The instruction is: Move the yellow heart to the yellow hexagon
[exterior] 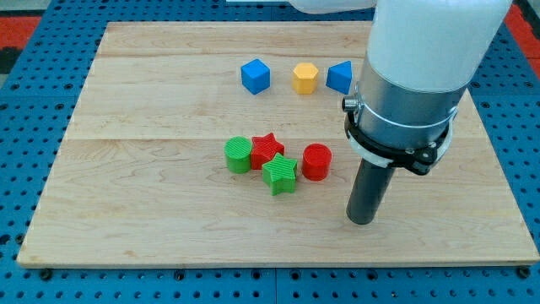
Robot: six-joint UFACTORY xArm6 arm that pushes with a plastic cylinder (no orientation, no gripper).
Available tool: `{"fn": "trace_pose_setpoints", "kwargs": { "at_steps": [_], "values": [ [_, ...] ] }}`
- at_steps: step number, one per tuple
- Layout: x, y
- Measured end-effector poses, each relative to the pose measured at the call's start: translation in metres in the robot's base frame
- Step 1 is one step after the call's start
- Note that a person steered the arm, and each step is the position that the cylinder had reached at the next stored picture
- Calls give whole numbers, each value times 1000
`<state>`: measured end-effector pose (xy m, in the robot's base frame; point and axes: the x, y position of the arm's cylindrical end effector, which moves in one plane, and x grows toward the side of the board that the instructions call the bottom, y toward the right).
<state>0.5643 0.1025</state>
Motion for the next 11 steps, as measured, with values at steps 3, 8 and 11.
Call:
{"fn": "trace_pose_setpoints", "kwargs": {
  "at_steps": [3, 8, 11],
  "values": [
    [-6, 39],
    [-49, 61],
    [-132, 74]
  ]
}}
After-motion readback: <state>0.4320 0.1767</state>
